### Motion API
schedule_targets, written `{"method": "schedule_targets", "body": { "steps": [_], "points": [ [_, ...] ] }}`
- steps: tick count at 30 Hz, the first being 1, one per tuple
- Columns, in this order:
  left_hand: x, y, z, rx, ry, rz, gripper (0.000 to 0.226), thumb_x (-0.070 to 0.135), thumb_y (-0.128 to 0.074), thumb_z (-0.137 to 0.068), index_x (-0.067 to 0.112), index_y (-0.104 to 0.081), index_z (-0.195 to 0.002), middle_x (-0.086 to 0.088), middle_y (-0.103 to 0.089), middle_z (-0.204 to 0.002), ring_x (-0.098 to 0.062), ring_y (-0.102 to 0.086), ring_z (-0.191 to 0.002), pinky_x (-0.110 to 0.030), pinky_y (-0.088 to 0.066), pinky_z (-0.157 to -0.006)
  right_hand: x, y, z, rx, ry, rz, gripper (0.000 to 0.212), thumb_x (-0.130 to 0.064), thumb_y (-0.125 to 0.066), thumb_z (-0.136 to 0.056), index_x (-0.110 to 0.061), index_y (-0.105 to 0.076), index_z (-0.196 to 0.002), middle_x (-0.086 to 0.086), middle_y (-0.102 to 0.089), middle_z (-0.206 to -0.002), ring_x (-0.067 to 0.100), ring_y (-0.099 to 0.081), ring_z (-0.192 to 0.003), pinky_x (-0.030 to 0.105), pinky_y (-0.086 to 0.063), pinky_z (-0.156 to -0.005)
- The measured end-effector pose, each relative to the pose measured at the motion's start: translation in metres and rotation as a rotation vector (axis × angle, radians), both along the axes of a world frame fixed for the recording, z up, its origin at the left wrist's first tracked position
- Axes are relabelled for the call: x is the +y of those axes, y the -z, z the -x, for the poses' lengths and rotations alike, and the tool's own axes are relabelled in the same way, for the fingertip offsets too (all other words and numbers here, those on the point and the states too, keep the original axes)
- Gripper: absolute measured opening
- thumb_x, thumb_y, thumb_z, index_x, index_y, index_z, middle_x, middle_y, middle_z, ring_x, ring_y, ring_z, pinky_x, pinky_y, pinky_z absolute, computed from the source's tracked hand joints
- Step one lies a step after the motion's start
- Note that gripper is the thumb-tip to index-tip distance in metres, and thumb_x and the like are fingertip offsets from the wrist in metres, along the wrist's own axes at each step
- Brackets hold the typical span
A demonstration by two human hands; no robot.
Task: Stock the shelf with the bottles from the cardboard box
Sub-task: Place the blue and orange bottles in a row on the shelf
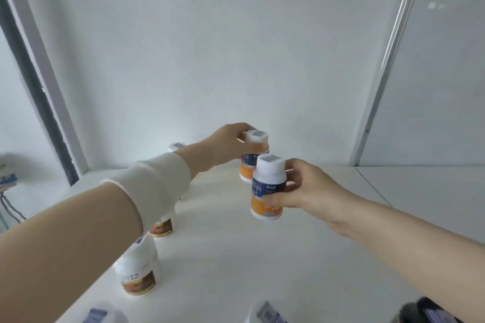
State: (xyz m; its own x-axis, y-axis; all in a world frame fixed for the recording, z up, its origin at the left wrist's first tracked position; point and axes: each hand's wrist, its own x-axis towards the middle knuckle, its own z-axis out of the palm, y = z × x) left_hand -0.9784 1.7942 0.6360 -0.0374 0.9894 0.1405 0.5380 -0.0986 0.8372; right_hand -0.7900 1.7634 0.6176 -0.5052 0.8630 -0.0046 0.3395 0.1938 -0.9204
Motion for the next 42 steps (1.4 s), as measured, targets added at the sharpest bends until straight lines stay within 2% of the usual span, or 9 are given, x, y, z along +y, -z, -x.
{"method": "schedule_targets", "body": {
  "steps": [4, 9, 19, 25, 27, 29, 31, 37, 42],
  "points": [
    [0.038, 0.023, 0.018, 0.071, -0.044, 0.069, 0.03, 0.031, -0.074, -0.076, 0.024, -0.059, -0.101, 0.001, -0.062, -0.101, -0.013, -0.06, -0.084, -0.029, -0.051, -0.081, 0.036, 0.025, 0.029, -0.116, 0.006, -0.031, 0.051, -0.012, -0.081, -0.065, -0.017, -0.051, -0.106, -0.001, -0.062, -0.111, 0.019, -0.062, -0.1, 0.034, -0.05, -0.087],
    [0.062, 0.044, 0.033, 0.081, -0.114, 0.144, 0.031, 0.026, -0.074, -0.074, 0.021, -0.058, -0.101, -0.002, -0.063, -0.103, -0.022, -0.063, -0.097, -0.041, -0.052, -0.092, 0.07, 0.047, 0.046, -0.161, 0.019, -0.046, 0.053, -0.014, -0.081, -0.064, -0.022, -0.044, -0.101, -0.004, -0.056, -0.107, 0.018, -0.058, -0.098, 0.03, -0.048, -0.082],
    [0.085, 0.052, 0.038, 0.07, -0.117, 0.19, 0.035, 0.023, -0.073, -0.076, 0.016, -0.057, -0.106, -0.002, -0.06, -0.103, -0.023, -0.063, -0.098, -0.041, -0.052, -0.092, 0.091, 0.062, 0.07, -0.227, -0.017, -0.045, 0.056, -0.017, -0.08, -0.065, -0.021, -0.039, -0.103, -0.006, -0.053, -0.107, 0.015, -0.055, -0.097, 0.021, -0.044, -0.07],
    [0.086, 0.053, 0.038, 0.106, -0.108, 0.199, 0.041, 0.025, -0.073, -0.077, 0.016, -0.053, -0.112, -0.003, -0.06, -0.108, -0.022, -0.061, -0.098, -0.04, -0.051, -0.093, 0.086, 0.06, 0.073, -0.243, -0.012, -0.048, 0.058, -0.017, -0.077, -0.069, -0.017, -0.039, -0.113, -0.002, -0.052, -0.114, 0.016, -0.054, -0.097, 0.021, -0.044, -0.072],
    [0.085, 0.051, 0.037, 0.109, -0.103, 0.207, 0.05, 0.028, -0.073, -0.077, 0.017, -0.049, -0.119, -0.001, -0.056, -0.11, -0.02, -0.057, -0.093, -0.037, -0.05, -0.091, 0.084, 0.055, 0.073, -0.237, -0.018, -0.042, 0.066, -0.02, -0.078, -0.069, -0.016, -0.038, -0.122, -0.002, -0.051, -0.12, 0.016, -0.054, -0.104, 0.023, -0.044, -0.081],
    [0.084, 0.046, 0.038, 0.133, -0.106, 0.21, 0.059, 0.031, -0.072, -0.078, 0.018, -0.043, -0.127, 0.0, -0.052, -0.114, -0.019, -0.053, -0.096, -0.034, -0.046, -0.088, 0.082, 0.048, 0.072, -0.208, -0.015, -0.04, 0.067, -0.024, -0.078, -0.071, -0.018, -0.039, -0.125, -0.008, -0.051, -0.114, 0.009, -0.055, -0.101, 0.021, -0.045, -0.083],
    [0.079, 0.039, 0.039, 0.171, -0.098, 0.205, 0.064, 0.034, -0.071, -0.079, 0.018, -0.039, -0.132, 0.0, -0.05, -0.119, -0.019, -0.051, -0.102, -0.032, -0.043, -0.089, 0.079, 0.038, 0.068, -0.168, 0.006, -0.074, 0.056, -0.028, -0.075, -0.074, -0.023, -0.042, -0.12, -0.016, -0.049, -0.102, -0.002, -0.053, -0.087, 0.01, -0.044, -0.071],
    [0.031, -0.004, 0.043, 0.483, -0.1, 0.159, 0.057, 0.04, -0.063, -0.084, 0.015, -0.042, -0.131, -0.002, -0.051, -0.13, -0.019, -0.05, -0.115, -0.026, -0.037, -0.09, 0.061, 0.007, 0.043, -0.192, 0.137, -0.237, 0.063, -0.043, -0.06, -0.084, -0.019, -0.037, -0.137, -0.002, -0.04, -0.139, 0.012, -0.042, -0.123, 0.024, -0.034, -0.09],
    [-0.046, -0.038, 0.027, 1.031, -0.166, 0.062, 0.053, 0.04, -0.055, -0.09, 0.018, -0.038, -0.135, -0.003, -0.053, -0.127, -0.024, -0.052, -0.114, -0.033, -0.039, -0.088, 0.017, -0.019, 0.023, -0.401, 0.172, -0.433, 0.053, -0.037, -0.049, -0.092, -0.014, -0.034, -0.137, 0.005, -0.035, -0.143, 0.021, -0.039, -0.128, 0.032, -0.036, -0.101]
  ]
}}
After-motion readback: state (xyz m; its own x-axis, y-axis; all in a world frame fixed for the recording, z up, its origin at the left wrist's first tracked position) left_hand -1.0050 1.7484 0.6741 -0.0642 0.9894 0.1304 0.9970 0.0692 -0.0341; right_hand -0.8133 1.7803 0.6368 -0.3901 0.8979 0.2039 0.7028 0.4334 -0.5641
